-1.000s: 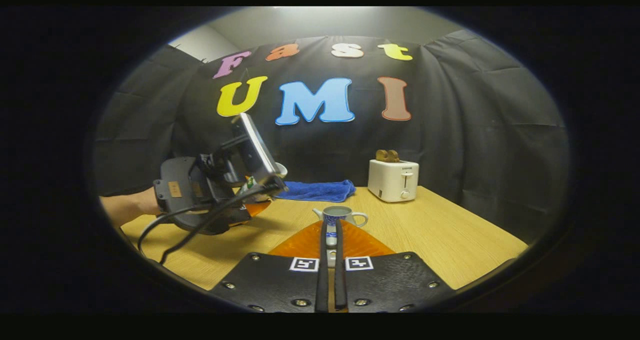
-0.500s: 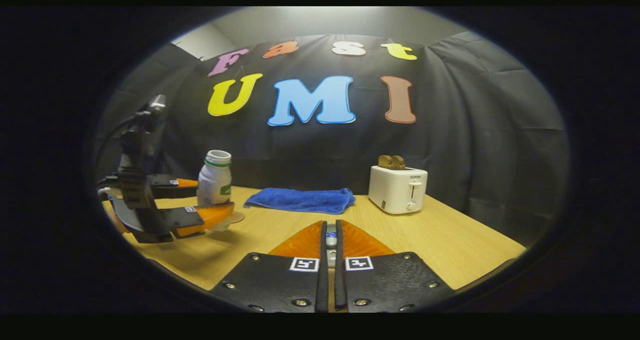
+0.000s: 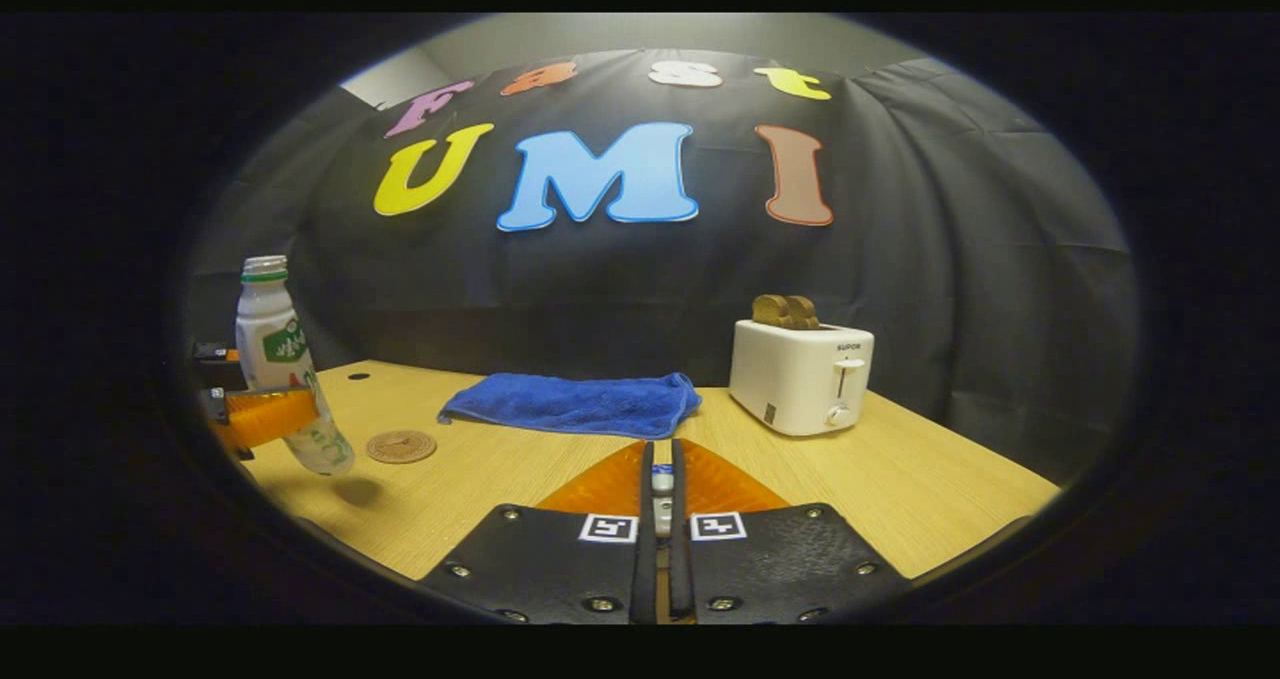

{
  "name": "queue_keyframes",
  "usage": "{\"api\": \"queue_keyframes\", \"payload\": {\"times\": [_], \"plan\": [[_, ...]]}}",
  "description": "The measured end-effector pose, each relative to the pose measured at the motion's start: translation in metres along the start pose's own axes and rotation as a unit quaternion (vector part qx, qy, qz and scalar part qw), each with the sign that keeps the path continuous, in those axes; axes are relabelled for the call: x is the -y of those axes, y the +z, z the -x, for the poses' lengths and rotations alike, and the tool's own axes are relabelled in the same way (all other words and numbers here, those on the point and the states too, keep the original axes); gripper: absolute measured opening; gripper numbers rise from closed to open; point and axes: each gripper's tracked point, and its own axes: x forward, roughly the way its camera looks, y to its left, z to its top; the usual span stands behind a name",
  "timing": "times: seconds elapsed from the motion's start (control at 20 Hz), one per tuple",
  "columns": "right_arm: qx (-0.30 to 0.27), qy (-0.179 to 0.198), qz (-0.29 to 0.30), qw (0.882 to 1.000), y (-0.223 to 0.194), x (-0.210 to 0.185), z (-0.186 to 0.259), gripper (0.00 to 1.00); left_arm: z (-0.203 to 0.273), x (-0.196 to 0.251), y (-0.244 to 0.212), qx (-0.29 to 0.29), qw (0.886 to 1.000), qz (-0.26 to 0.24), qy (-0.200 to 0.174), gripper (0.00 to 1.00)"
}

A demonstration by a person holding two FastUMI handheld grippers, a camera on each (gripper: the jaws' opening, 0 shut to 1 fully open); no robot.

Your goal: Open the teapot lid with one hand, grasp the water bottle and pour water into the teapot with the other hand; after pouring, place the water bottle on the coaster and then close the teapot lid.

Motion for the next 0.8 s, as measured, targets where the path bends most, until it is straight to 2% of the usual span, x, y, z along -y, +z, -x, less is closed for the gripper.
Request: {"api": "queue_keyframes", "payload": {"times": [0.2, 0.3, 0.4, 0.45, 0.5, 0.55, 0.7, 0.75, 0.8], "plan": [[-0.004, -0.010, 0.013, 1.000, -0.005, 0.002, -0.010, 0.05, -0.002, -0.003, -0.008, -0.008, 1.000, 0.015, -0.004, 0.82], [-0.006, -0.009, 0.002, 1.000, -0.007, 0.002, -0.012, 0.05, 0.001, -0.006, -0.006, -0.003, 1.000, 0.026, -0.009, 0.82], [-0.006, -0.007, -0.004, 1.000, -0.009, 0.002, -0.013, 0.05, 0.001, -0.011, -0.007, -0.002, 1.000, 0.030, -0.004, 0.75], [-0.006, -0.006, -0.004, 1.000, -0.009, 0.000, -0.013, 0.00, 0.001, -0.012, -0.008, -0.002, 1.000, 0.031, -0.002, 0.75], [-0.004, -0.006, -0.002, 1.000, -0.008, 0.000, -0.013, 0.05, 0.001, -0.013, -0.009, -0.003, 0.999, 0.034, -0.001, 0.75], [-0.005, -0.008, -0.002, 1.000, -0.008, 0.000, -0.014, 0.00, 0.001, -0.014, -0.011, -0.005, 0.999, 0.035, 0.000, 0.76], [-0.008, -0.008, -0.006, 1.000, -0.009, -0.001, -0.014, 0.05, 0.000, -0.017, -0.014, -0.011, 0.999, 0.033, 0.007, 0.75], [-0.011, -0.007, -0.010, 1.000, -0.009, -0.002, -0.012, 0.22, -0.001, -0.016, -0.014, -0.011, 0.999, 0.033, 0.007, 0.75], [-0.014, -0.008, -0.010, 1.000, -0.011, -0.003, -0.013, 0.05, 0.000, -0.017, -0.014, -0.011, 0.999, 0.033, 0.008, 0.75]]}}
